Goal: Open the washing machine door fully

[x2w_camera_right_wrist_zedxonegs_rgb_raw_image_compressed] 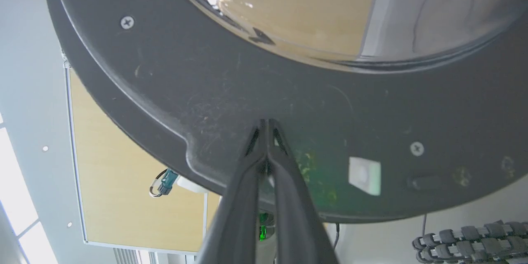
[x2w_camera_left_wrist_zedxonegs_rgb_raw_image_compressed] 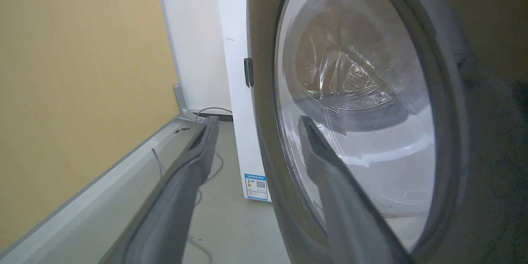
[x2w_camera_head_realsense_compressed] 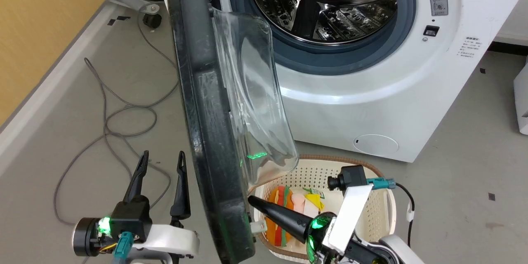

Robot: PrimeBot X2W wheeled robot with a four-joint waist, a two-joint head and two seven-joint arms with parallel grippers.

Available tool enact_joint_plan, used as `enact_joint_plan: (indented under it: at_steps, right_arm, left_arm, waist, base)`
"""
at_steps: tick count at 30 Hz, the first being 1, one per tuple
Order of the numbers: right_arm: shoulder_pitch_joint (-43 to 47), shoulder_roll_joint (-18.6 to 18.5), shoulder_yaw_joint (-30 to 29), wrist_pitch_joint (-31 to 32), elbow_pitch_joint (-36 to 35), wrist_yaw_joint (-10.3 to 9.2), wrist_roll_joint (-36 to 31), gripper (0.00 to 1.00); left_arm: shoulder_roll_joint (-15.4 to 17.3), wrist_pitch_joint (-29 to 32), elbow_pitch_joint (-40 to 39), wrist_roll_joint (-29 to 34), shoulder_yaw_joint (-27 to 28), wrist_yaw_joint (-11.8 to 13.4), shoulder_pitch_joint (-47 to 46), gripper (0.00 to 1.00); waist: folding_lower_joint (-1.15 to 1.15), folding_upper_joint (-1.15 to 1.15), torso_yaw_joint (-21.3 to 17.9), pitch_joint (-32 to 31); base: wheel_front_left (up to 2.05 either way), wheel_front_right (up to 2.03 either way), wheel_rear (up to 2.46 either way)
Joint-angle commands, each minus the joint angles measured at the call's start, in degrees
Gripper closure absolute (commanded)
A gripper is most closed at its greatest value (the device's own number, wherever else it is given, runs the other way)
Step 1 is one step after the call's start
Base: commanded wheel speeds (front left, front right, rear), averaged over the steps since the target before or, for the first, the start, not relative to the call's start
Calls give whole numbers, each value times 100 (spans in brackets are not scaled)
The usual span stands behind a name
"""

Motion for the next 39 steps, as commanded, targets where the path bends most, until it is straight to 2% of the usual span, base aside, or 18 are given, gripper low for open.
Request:
enact_joint_plan:
  at_steps: [1,6,10,17,22,26,29,32,33,35,39]
  right_arm:
    - [65,28,2,-106,-11,6,33,100]
    - [131,-2,-287,-494,-111,6,-112,100]
    - [244,-140,-715,-1018,-451,6,-344,100]
    - [374,-540,-1458,-2883,-765,6,-1426,100]
    - [477,-836,-1685,-4013,-883,6,-2090,100]
    - [608,-1064,-2131,-4263,-905,6,-3367,100]
    - [791,-848,-2847,-4271,-1177,6,-4875,100]
    - [1061,-705,-3284,-4272,-1488,6,-6761,100]
    - [1159,-562,-3395,-4273,-1559,6,-7183,100]
    - [1335,-283,-3637,-4273,-1653,6,-7679,100]
    - [1731,-130,-3846,-4273,-1579,6,-8703,100]
  left_arm:
    - [10,-31,9,10,15,45,-8,0]
    - [10,-31,18,-2,40,76,43,0]
    - [10,-31,31,-5,102,78,101,0]
    - [11,-31,13,16,190,52,181,0]
    - [18,-31,-6,33,269,52,263,0]
    - [31,-31,-25,41,333,52,346,0]
    - [31,-31,-54,51,363,60,391,0]
    - [31,-31,-63,53,392,58,410,0]
    - [31,-31,-65,54,399,56,413,0]
    - [32,-31,-67,59,415,55,427,0]
    - [33,-31,-71,69,436,50,451,0]
  waist:
    - [0,0,-3,-5]
    - [0,0,-45,-64]
    - [0,0,-111,-147]
    - [0,0,-234,-260]
    - [0,0,-351,-367]
    - [0,0,-446,-440]
    - [0,0,-505,-460]
    - [0,0,-548,-477]
    - [0,0,-558,-483]
    - [0,0,-586,-502]
    - [0,0,-622,-529]
  base:
    - [0,0,0]
    - [0,0,0]
    - [0,0,0]
    - [0,0,0]
    - [0,0,0]
    - [0,0,0]
    - [0,0,0]
    - [0,0,0]
    - [0,0,0]
    - [0,0,0]
    - [0,0,0]
